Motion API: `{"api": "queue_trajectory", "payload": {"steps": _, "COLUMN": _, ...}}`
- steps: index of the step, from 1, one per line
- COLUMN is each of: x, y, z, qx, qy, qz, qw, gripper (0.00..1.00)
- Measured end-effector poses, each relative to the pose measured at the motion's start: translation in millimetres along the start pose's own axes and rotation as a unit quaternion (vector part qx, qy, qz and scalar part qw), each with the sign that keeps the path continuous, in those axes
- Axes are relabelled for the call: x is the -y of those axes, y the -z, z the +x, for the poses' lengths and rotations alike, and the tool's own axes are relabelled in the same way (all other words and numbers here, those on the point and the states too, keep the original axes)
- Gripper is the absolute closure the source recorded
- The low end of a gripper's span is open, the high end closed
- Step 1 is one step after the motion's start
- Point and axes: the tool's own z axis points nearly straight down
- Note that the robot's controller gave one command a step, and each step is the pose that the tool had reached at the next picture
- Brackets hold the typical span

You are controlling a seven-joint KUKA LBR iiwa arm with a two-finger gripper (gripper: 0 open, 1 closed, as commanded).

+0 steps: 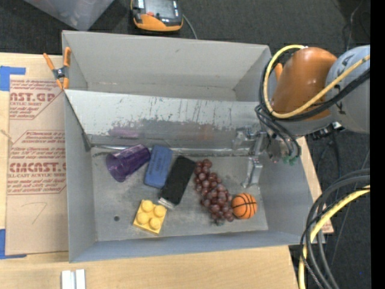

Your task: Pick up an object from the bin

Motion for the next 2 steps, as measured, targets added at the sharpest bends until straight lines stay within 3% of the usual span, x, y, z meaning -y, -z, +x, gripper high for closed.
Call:
{"api": "queue_trajectory", "payload": {"steps": 1, "x": -0.6, "y": 4.0, "z": -2.0, "qx": 0.0044, "qy": 0.000, "qz": 0.001, "qw": 1.0000, "gripper": 0.00}}
{"api": "queue_trajectory", "payload": {"steps": 2, "x": -77.1, "y": -81.0, "z": 10.6, "qx": 0.0044, "qy": -0.046, "qz": 0.000, "qw": 0.9989, "gripper": 0.00}}
